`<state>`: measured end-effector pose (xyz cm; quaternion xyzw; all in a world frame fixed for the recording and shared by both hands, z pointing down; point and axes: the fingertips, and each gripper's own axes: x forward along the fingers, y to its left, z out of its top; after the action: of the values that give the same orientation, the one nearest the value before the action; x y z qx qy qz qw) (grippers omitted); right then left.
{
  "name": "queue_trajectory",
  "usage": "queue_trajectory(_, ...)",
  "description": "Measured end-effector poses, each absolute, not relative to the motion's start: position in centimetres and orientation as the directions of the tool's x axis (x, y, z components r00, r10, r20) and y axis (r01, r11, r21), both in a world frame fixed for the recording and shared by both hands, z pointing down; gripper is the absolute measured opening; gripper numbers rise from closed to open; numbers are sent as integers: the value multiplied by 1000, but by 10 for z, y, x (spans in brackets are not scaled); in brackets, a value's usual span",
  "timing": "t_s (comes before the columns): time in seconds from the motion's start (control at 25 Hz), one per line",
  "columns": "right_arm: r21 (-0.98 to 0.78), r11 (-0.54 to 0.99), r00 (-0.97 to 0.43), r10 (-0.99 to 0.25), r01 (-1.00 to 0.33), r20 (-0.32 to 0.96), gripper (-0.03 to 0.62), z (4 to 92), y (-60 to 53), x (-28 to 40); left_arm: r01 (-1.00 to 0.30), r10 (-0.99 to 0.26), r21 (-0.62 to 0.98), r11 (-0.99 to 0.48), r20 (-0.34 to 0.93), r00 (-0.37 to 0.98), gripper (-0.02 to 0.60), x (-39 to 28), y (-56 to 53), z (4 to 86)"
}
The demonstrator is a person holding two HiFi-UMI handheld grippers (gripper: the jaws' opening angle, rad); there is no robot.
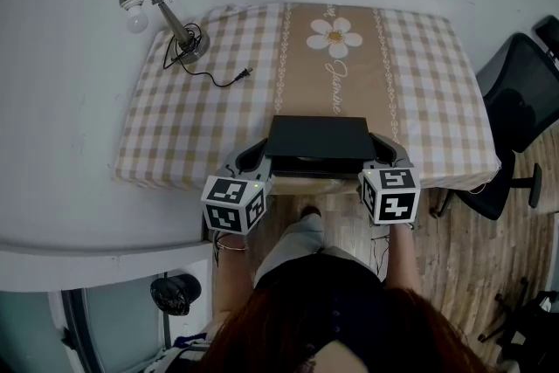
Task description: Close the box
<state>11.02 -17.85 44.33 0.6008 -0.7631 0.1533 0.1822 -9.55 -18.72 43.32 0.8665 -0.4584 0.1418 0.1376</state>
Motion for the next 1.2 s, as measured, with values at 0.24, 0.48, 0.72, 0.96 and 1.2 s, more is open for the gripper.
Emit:
queue_trajectory(0.24,-15,243,-223,-861,-970,457,18,440,-172,108,-837,-760,108,-537,369,535,29,-97,-181,431)
queue_trajectory(0.48,-17,256,-235,-856,-966,461,18,441,-165,107,-843,-765,105,-528,373,526,29,-96,-174,430)
queue_trajectory(0.72,-18,266,-244,-853,-964,461,18,442,-157,106,-848,-770,105,-520,373,518,29,-97,-167,432)
queue_trajectory(0.96,-19,276,-253,-848,-961,465,18,441,-150,106,-851,-771,102,-515,377,512,29,-95,-159,431)
queue_trajectory(1.2,-19,282,-259,-850,-959,459,18,439,-144,103,-850,-775,98,-517,369,514,29,-94,-152,431)
